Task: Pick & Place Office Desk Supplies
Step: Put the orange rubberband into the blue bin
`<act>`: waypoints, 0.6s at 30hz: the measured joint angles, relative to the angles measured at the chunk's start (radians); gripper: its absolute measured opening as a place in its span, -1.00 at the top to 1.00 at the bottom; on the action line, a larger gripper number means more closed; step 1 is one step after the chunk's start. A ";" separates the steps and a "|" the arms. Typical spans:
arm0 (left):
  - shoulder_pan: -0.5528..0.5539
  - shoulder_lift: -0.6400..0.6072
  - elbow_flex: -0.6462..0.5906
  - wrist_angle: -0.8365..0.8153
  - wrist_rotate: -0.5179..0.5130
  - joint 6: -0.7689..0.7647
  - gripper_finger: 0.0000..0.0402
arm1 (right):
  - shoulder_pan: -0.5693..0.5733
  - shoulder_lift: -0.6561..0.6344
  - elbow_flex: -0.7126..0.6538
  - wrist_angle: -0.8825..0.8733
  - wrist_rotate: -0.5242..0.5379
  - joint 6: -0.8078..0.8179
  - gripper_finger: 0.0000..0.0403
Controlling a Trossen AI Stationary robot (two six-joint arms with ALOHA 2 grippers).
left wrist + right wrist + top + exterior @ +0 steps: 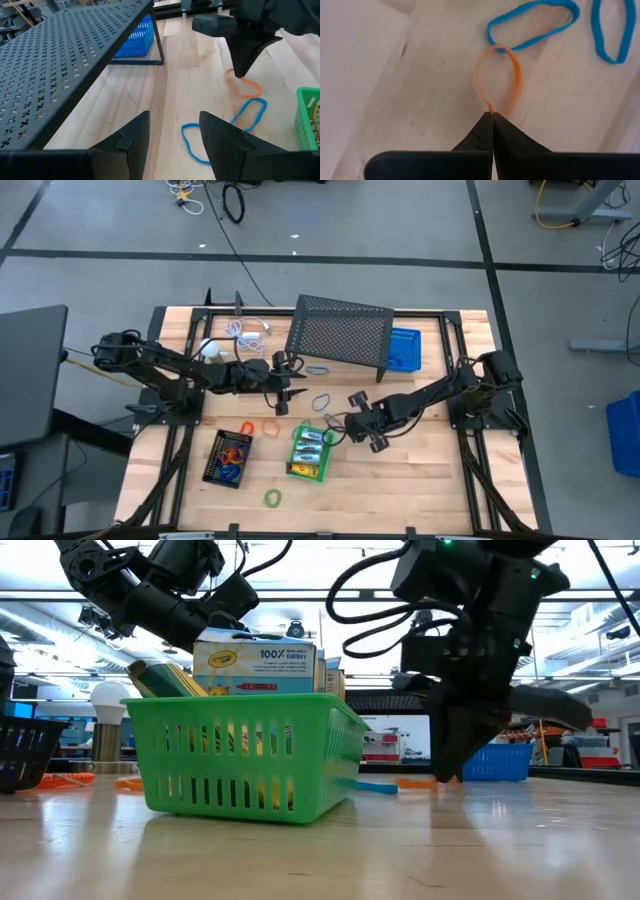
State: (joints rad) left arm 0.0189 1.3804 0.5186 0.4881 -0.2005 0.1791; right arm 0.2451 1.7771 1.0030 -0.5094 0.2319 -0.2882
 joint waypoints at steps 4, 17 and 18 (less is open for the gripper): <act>0.000 0.000 0.000 0.000 0.000 0.000 0.10 | 0.003 -0.011 0.011 0.003 0.001 0.024 0.99; 0.000 0.000 0.000 -0.001 0.022 0.000 0.10 | 0.003 -0.167 0.010 0.047 -0.018 0.119 1.00; 0.000 0.000 0.000 0.000 0.026 0.000 0.10 | 0.001 -0.184 0.004 0.064 -0.024 0.126 1.00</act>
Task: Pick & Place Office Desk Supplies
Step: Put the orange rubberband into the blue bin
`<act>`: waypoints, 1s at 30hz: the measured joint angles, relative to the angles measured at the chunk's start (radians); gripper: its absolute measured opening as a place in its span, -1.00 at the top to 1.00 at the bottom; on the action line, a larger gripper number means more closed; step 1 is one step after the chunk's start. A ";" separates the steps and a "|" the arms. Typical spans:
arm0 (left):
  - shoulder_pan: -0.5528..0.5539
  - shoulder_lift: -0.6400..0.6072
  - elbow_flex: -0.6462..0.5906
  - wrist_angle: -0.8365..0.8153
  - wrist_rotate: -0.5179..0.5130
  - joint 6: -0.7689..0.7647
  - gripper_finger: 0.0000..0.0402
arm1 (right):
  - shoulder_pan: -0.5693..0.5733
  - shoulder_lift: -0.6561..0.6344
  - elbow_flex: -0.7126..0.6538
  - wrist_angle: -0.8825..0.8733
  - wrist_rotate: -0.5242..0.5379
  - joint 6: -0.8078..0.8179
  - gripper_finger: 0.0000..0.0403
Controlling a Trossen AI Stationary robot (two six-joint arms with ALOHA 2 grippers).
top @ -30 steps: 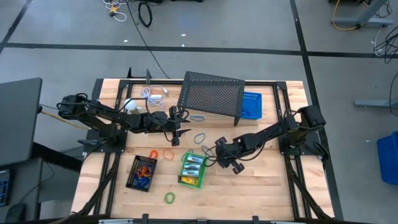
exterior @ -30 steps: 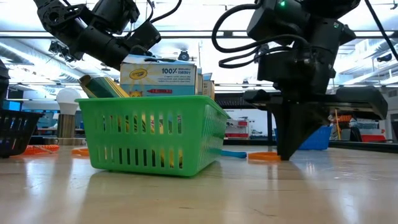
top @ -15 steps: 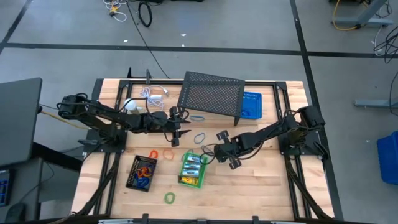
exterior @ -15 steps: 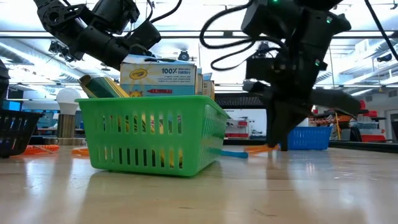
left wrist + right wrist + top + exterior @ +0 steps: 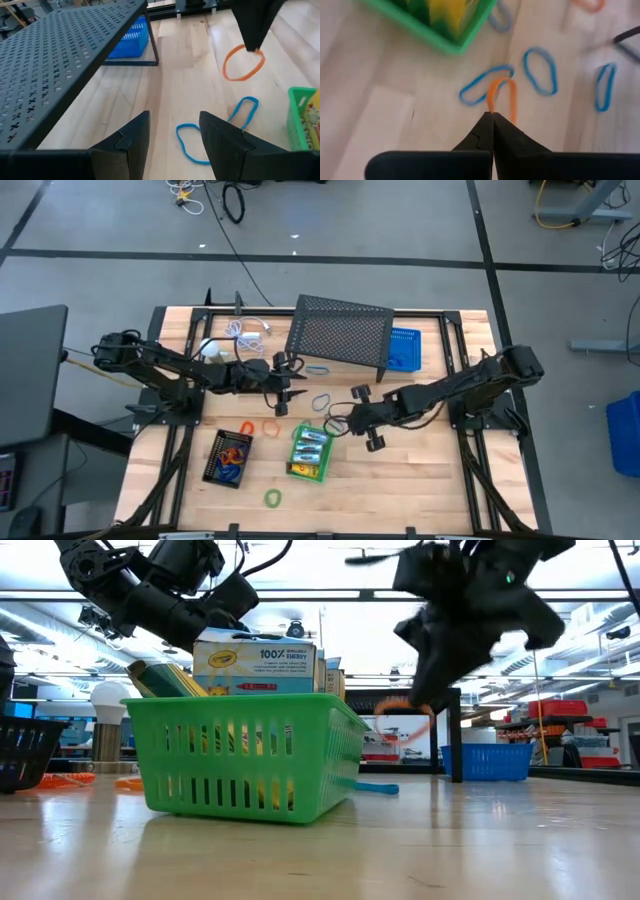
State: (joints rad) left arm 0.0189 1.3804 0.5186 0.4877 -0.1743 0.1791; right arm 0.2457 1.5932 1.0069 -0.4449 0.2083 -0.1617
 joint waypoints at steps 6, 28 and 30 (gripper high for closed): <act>0.000 0.000 0.000 0.000 0.001 0.000 0.10 | -0.037 -0.113 -0.087 0.195 -0.039 0.004 1.00; 0.000 0.000 0.000 0.010 0.004 0.011 0.10 | -0.240 -0.492 -0.442 0.687 0.244 -0.054 1.00; 0.000 0.000 0.000 0.010 0.010 0.011 0.10 | -0.252 -0.516 -0.442 0.661 0.312 -0.067 1.00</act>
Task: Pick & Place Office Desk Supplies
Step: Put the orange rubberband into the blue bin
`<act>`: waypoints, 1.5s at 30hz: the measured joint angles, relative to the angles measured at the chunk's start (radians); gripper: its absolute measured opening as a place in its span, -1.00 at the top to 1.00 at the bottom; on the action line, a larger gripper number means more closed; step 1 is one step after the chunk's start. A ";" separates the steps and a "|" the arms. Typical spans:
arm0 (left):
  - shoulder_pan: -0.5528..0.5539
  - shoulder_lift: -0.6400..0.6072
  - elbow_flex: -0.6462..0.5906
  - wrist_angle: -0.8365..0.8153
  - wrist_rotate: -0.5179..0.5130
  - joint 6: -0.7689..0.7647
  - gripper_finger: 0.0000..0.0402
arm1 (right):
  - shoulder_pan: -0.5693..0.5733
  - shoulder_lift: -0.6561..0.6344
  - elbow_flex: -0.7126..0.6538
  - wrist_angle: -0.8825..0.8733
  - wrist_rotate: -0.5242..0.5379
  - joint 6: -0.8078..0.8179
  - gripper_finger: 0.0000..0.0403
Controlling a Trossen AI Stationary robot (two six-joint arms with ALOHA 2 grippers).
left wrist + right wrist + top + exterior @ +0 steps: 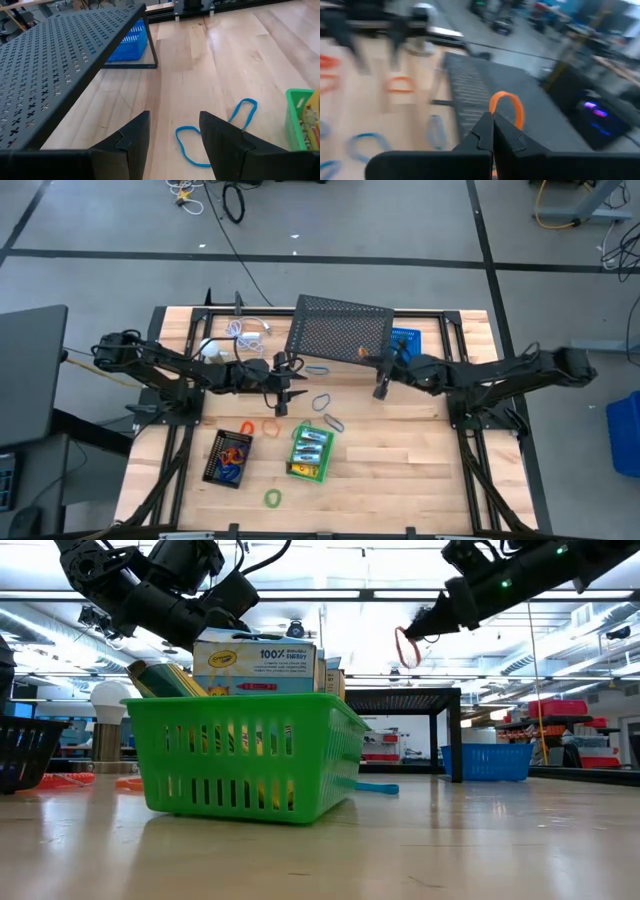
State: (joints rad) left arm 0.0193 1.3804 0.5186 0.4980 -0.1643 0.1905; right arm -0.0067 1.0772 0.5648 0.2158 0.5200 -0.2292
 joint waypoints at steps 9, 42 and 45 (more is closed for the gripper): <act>0.000 0.000 0.000 0.000 0.009 0.003 0.10 | -0.079 -0.062 0.000 -0.151 0.339 0.023 1.00; 0.000 0.000 0.000 0.000 0.033 0.001 0.10 | -0.458 -0.056 0.000 -0.705 -0.120 0.351 0.85; 0.000 0.000 0.000 0.000 0.035 0.000 0.10 | -0.470 -0.056 0.000 -0.686 -0.194 0.317 0.74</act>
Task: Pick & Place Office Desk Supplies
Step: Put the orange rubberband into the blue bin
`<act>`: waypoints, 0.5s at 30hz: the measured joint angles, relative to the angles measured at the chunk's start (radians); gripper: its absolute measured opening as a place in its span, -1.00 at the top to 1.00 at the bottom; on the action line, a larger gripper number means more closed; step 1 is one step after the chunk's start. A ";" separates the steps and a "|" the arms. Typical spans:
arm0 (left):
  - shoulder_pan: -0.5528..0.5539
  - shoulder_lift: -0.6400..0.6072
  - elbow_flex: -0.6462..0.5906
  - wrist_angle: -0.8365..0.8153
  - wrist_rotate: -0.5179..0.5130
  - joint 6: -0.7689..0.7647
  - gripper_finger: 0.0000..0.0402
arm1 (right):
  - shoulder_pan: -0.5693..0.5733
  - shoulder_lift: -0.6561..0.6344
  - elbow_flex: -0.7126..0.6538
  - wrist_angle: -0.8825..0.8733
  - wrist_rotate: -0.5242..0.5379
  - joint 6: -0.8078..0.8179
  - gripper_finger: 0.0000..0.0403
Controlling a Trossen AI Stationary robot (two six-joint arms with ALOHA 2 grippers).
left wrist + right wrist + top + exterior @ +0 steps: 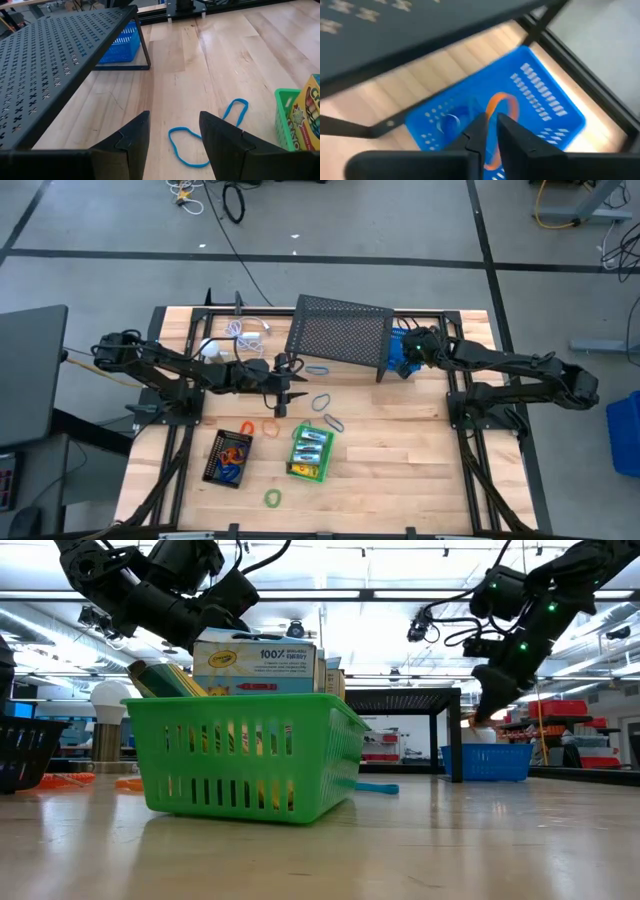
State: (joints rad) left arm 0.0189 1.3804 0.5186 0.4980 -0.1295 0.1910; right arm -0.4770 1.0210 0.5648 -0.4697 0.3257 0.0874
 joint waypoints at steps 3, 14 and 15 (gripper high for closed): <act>0.000 0.000 0.000 0.000 0.000 0.000 0.10 | 0.000 0.000 0.000 0.027 -0.029 -0.006 0.63; 0.000 0.000 0.000 0.000 0.000 0.003 0.10 | 0.000 0.000 0.000 0.030 0.033 0.002 0.13; 0.000 0.000 0.000 0.000 0.000 0.003 0.10 | 0.000 0.000 0.000 0.030 0.033 0.002 0.10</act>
State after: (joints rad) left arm 0.0193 1.3804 0.5186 0.4976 -0.1297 0.1940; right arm -0.4767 1.0210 0.5648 -0.4393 0.3592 0.0893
